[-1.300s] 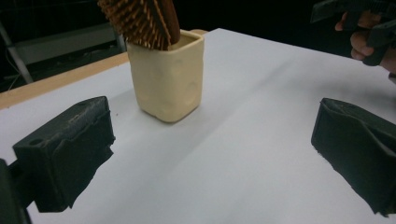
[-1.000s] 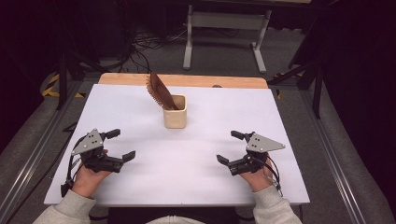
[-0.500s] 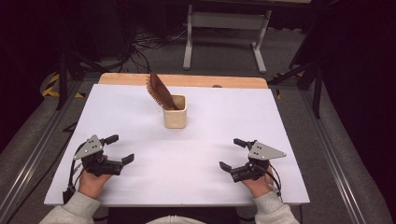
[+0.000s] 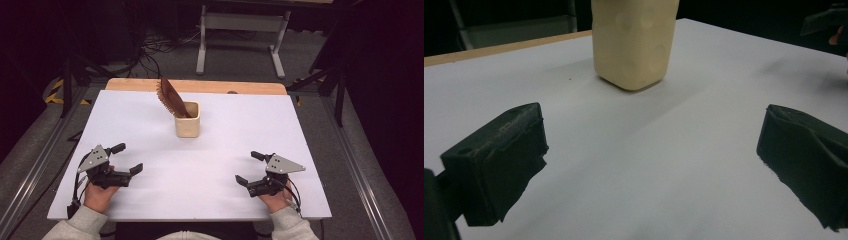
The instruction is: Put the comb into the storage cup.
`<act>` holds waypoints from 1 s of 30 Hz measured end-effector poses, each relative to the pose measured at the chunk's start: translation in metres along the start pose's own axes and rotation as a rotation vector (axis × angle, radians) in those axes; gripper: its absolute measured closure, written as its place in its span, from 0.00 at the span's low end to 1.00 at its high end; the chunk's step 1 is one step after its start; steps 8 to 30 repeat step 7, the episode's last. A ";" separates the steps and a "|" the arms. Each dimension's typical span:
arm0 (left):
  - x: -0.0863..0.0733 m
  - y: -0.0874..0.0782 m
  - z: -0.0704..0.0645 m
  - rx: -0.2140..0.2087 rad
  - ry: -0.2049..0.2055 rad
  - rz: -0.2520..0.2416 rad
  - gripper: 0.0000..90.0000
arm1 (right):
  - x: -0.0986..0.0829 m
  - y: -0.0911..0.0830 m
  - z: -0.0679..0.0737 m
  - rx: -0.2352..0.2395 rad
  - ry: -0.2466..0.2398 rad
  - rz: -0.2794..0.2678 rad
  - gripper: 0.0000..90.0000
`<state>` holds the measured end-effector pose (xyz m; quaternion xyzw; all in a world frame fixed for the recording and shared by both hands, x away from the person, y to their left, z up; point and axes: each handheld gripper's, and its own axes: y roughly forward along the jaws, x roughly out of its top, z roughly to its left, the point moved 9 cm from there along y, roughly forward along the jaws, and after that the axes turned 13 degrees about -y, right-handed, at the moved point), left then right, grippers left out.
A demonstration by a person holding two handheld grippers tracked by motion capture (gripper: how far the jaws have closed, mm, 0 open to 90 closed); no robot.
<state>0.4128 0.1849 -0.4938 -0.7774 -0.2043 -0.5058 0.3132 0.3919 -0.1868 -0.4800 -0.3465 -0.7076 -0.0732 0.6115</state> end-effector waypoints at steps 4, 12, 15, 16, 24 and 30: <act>0.001 0.000 -0.001 -0.010 -0.005 -0.005 0.01 | 0.001 -0.001 -0.001 -0.002 0.001 -0.005 0.02; 0.001 -0.002 0.000 -0.010 -0.012 -0.004 0.01 | 0.001 -0.001 -0.001 -0.003 0.003 -0.005 0.02; 0.001 -0.002 0.000 -0.010 -0.012 -0.004 0.01 | 0.001 -0.001 -0.001 -0.003 0.003 -0.005 0.02; 0.001 -0.002 0.000 -0.010 -0.012 -0.004 0.01 | 0.001 -0.001 -0.001 -0.003 0.003 -0.005 0.02; 0.001 -0.002 0.000 -0.010 -0.012 -0.004 0.01 | 0.001 -0.001 -0.001 -0.003 0.003 -0.005 0.02; 0.001 -0.002 0.000 -0.010 -0.012 -0.004 0.01 | 0.001 -0.001 -0.001 -0.003 0.003 -0.005 0.02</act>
